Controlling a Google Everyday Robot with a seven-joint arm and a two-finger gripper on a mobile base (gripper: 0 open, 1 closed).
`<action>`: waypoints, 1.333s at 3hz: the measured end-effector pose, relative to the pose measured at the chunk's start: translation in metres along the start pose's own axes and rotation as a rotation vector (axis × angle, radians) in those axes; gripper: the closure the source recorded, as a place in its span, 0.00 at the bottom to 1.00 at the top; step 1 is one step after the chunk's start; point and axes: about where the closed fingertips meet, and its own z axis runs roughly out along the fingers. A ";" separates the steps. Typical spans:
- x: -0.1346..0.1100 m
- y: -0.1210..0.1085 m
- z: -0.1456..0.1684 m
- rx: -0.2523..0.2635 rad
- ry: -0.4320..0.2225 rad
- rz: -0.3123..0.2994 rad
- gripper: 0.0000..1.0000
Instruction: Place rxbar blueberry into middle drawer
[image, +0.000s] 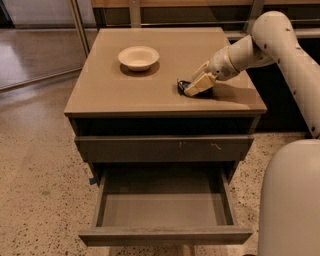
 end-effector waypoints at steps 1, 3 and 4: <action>-0.003 0.005 0.004 -0.017 -0.006 -0.018 1.00; -0.009 0.041 -0.019 -0.073 -0.023 -0.071 1.00; -0.009 0.118 -0.061 -0.184 -0.053 -0.109 1.00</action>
Offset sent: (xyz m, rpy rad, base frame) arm -0.0143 0.0109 0.0063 -0.0008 -0.0269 0.0782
